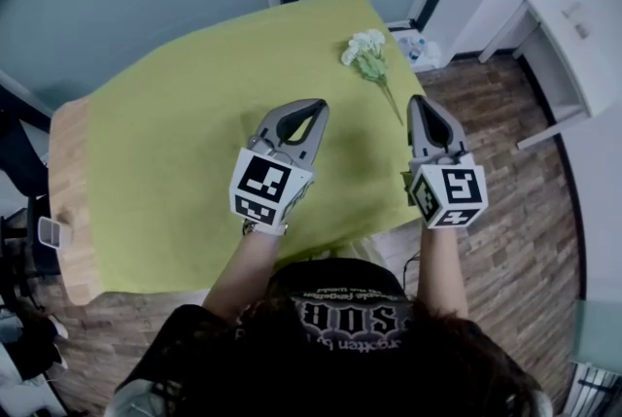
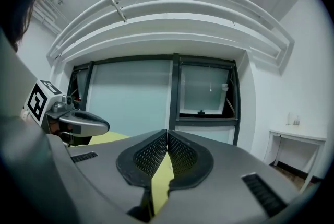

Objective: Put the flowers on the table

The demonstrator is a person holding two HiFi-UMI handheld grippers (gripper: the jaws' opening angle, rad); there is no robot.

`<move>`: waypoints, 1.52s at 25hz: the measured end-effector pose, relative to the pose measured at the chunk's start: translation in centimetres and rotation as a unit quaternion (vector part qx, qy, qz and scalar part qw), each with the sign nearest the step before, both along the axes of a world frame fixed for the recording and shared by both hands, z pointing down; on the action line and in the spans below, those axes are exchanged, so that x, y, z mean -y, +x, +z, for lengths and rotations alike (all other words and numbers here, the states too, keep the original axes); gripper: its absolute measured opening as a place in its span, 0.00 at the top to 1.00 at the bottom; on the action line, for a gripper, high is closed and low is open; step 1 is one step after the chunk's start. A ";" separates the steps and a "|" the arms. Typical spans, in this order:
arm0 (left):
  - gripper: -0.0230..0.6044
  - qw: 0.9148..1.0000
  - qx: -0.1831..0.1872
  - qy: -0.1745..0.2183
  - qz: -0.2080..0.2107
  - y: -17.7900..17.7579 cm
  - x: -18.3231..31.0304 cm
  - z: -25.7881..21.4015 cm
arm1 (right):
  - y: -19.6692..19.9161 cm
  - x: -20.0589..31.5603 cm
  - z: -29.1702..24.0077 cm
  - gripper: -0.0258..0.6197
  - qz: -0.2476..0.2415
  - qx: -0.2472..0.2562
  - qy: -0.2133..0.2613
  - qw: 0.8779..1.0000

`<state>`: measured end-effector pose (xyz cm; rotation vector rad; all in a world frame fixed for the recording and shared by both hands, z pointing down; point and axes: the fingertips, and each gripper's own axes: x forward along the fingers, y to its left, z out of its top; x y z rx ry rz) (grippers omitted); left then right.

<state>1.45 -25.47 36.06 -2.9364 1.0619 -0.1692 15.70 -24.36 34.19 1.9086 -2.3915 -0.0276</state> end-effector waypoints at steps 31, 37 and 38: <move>0.97 1.000 -0.007 -0.003 -0.012 0.2 -0.2 -0.1 | 0.9 -0.6 0.2 0.91 0.000 -0.016 -0.002 1.000; 0.97 1.000 -0.003 -0.009 -0.013 0.3 0.0 0.2 | 1.2 -0.3 0.5 0.91 0.000 -0.012 -0.007 1.000; 0.97 1.000 -0.002 -0.012 -0.013 0.3 0.0 0.4 | 1.2 -0.2 0.5 0.91 0.000 -0.016 -0.009 1.000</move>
